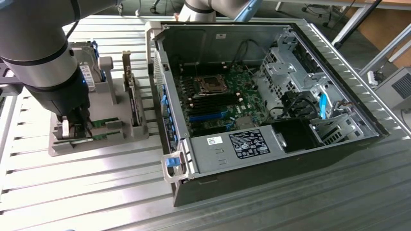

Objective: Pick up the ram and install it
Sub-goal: 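Pick up the ram and move it above insertion slot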

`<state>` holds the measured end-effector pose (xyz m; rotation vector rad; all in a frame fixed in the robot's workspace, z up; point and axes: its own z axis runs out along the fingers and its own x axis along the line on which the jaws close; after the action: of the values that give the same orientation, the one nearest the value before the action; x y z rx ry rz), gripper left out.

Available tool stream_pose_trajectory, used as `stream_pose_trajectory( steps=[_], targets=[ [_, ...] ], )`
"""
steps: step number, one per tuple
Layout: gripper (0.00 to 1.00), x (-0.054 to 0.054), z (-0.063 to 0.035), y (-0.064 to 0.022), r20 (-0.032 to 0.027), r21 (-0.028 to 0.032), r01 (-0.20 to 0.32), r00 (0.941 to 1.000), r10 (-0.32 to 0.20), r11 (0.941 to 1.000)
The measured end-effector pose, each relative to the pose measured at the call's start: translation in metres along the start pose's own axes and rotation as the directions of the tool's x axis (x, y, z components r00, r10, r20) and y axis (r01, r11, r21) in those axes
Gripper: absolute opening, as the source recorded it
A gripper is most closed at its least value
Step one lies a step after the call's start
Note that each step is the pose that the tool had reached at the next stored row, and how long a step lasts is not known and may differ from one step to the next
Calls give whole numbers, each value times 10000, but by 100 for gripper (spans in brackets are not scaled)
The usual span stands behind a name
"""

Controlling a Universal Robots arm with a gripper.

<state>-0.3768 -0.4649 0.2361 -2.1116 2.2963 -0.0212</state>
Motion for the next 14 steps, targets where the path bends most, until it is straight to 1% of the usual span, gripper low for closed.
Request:
stream_pose_trajectory(
  steps=[11,14],
  targets=[
    [29,-4,95,3,8,-3,364,9993,-364,9993],
    [29,-24,126,11,15,-2,598,9982,-598,9982]
  ],
)
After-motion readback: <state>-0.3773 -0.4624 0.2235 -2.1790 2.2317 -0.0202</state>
